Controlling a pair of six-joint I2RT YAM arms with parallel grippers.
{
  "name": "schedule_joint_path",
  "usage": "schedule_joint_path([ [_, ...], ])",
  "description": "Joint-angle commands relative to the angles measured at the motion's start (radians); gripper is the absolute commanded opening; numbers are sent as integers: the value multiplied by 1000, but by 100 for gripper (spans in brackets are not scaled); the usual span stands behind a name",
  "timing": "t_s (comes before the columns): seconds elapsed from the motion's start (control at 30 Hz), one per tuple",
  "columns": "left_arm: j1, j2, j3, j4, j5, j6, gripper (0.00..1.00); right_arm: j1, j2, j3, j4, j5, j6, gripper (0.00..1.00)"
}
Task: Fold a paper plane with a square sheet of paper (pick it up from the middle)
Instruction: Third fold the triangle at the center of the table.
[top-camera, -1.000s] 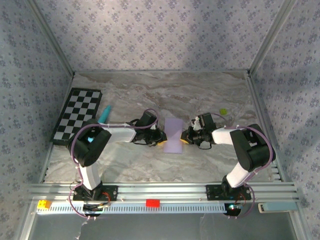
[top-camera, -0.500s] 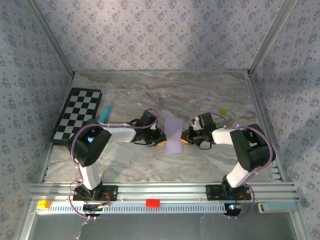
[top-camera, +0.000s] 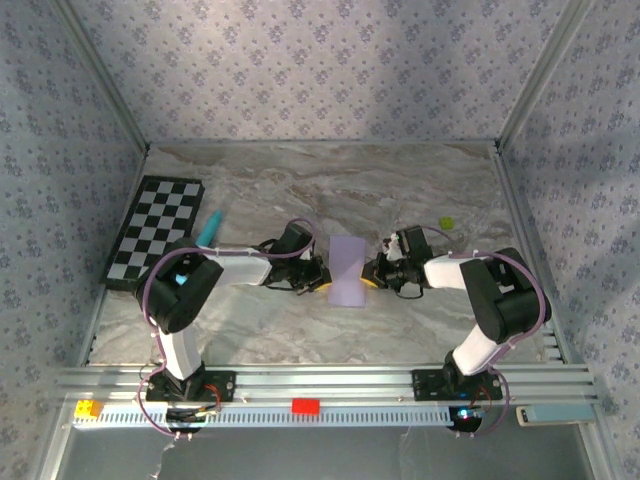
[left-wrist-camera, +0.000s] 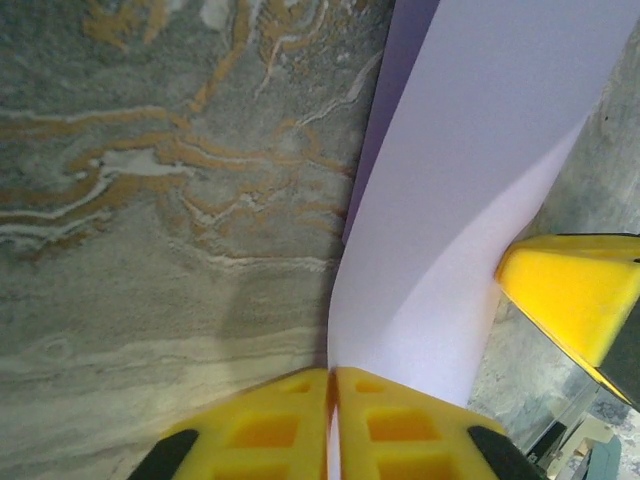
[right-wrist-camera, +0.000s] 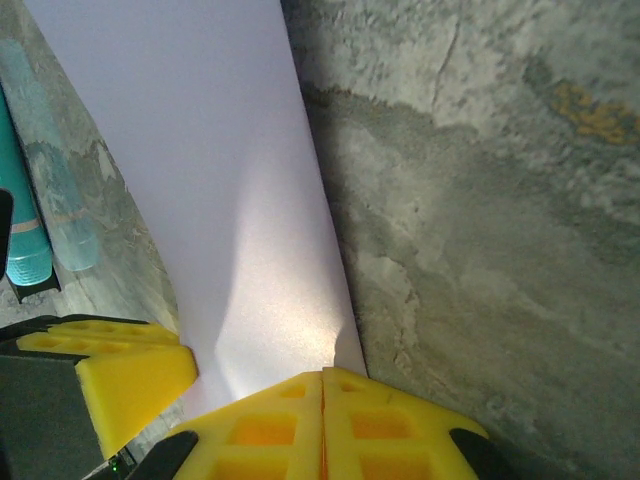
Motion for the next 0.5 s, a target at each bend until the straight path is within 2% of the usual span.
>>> schedule_joint_path([
  [0.0,7,-21,-11,20,9,-13,6,-13,-10,-22,-56,39,-14,10],
  [0.17,7,-63,-18,10,4,-36,2,-9,-82,-6,-56,12,-54,18],
  [0.3,7,-97,-28,9,4,-70,1,13,-211,12,-134,77,-128,32],
  [0.37,7,-118,-38,5,1,-89,1,38,-279,19,-176,121,-186,46],
  [0.47,8,-137,-48,-7,-1,-114,1,84,-363,28,-240,197,-242,50],
])
